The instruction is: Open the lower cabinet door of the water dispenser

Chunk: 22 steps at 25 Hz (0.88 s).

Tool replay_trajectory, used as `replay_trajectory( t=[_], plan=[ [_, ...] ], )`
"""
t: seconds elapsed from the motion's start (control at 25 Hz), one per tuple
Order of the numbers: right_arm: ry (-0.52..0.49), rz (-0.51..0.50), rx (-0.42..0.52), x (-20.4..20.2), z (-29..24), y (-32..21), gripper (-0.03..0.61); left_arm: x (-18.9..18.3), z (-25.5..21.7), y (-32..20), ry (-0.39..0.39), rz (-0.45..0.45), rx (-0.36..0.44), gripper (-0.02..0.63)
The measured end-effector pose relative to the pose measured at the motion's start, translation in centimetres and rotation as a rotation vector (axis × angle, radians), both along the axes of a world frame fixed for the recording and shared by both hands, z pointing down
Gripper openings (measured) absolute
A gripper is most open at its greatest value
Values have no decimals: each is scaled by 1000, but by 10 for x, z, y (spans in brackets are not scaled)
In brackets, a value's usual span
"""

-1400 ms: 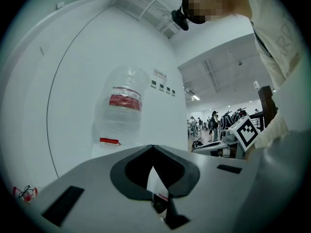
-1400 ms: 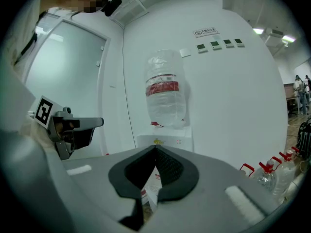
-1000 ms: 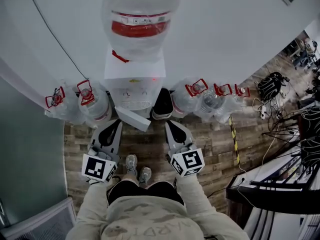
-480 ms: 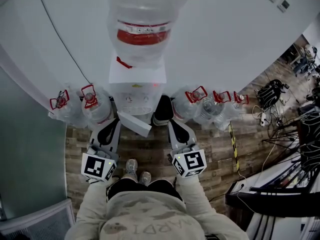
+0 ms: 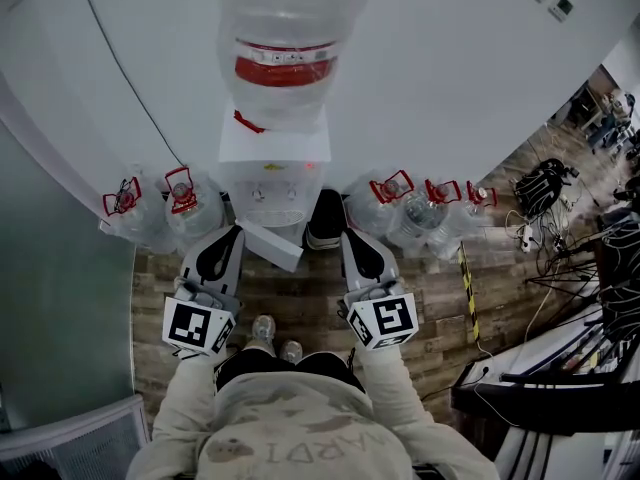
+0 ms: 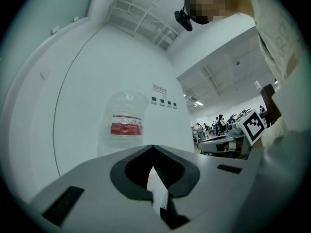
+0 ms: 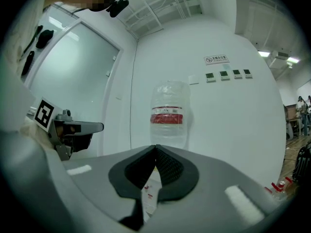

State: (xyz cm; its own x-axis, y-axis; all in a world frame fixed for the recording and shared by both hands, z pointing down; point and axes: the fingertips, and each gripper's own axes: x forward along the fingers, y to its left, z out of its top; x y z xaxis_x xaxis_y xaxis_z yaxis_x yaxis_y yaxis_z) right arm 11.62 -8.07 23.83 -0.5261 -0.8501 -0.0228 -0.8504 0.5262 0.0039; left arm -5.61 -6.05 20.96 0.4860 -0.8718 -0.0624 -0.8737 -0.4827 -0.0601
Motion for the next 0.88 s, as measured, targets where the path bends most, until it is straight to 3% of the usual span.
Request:
replay_trajectory(
  t=[0.88],
  plan=[
    [9,-11,58,6,-23,15,8,10,-12,13,22,-6,27,2]
  ],
)
